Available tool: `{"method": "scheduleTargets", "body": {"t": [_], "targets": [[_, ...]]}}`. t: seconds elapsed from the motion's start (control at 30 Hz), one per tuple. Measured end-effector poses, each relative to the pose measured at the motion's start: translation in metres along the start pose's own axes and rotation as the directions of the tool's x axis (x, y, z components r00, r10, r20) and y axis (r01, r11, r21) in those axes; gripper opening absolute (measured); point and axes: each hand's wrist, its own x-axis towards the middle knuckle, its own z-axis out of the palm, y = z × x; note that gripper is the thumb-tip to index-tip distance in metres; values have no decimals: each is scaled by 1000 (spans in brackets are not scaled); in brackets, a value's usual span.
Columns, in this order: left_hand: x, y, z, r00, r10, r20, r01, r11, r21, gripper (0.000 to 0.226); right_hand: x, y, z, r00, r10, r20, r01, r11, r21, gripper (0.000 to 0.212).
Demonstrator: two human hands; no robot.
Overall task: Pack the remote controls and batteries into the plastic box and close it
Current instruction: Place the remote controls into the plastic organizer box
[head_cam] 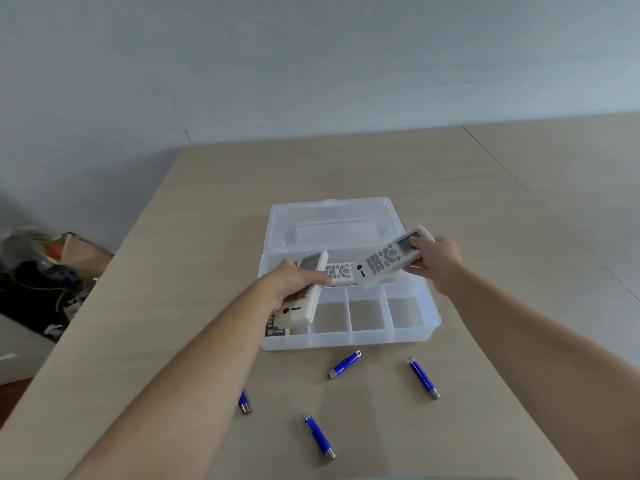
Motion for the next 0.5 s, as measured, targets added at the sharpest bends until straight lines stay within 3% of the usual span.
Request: {"method": "scheduleTargets", "body": {"t": [0.17, 0.4, 0.5], "targets": [[26, 18, -21, 976, 186, -115, -171, 977, 127, 76, 22, 17, 38, 991, 131, -2, -130, 987, 95, 11], [65, 30, -29, 934, 349, -81, -301, 887, 350, 86, 40, 43, 86, 963, 256, 78, -261, 963, 62, 15], [77, 29, -24, 919, 386, -83, -315, 845, 433, 90, 46, 42, 90, 976, 216, -17, -215, 959, -186, 6]]}}
